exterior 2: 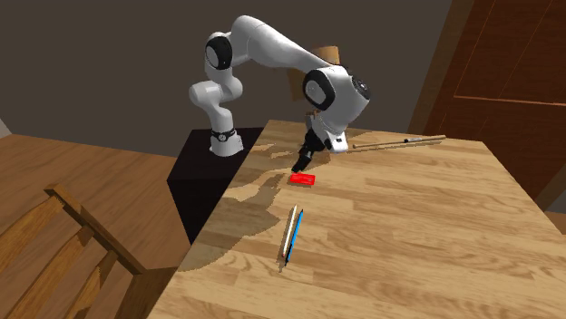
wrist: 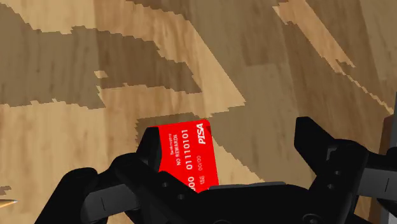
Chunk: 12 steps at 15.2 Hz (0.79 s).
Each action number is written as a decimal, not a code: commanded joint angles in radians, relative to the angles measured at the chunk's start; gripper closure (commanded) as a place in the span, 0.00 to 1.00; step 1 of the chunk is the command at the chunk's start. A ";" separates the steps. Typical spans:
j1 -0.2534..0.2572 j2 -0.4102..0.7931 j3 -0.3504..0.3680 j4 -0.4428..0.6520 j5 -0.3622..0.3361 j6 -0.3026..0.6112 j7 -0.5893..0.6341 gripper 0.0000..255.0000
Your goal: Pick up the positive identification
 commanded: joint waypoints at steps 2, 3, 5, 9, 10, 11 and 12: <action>0.034 0.028 -0.031 -0.010 -0.132 0.023 -0.003 0.00; 0.033 0.032 -0.031 -0.017 -0.132 0.034 0.001 0.00; 0.032 0.040 -0.032 -0.031 -0.133 0.055 0.007 0.00; 0.032 0.050 -0.032 -0.038 -0.134 0.070 0.013 1.00; 0.032 0.049 -0.032 -0.040 -0.134 0.070 0.013 1.00; 0.032 0.048 -0.032 -0.042 -0.134 0.071 0.014 1.00; 0.031 0.046 -0.032 -0.045 -0.134 0.073 0.014 1.00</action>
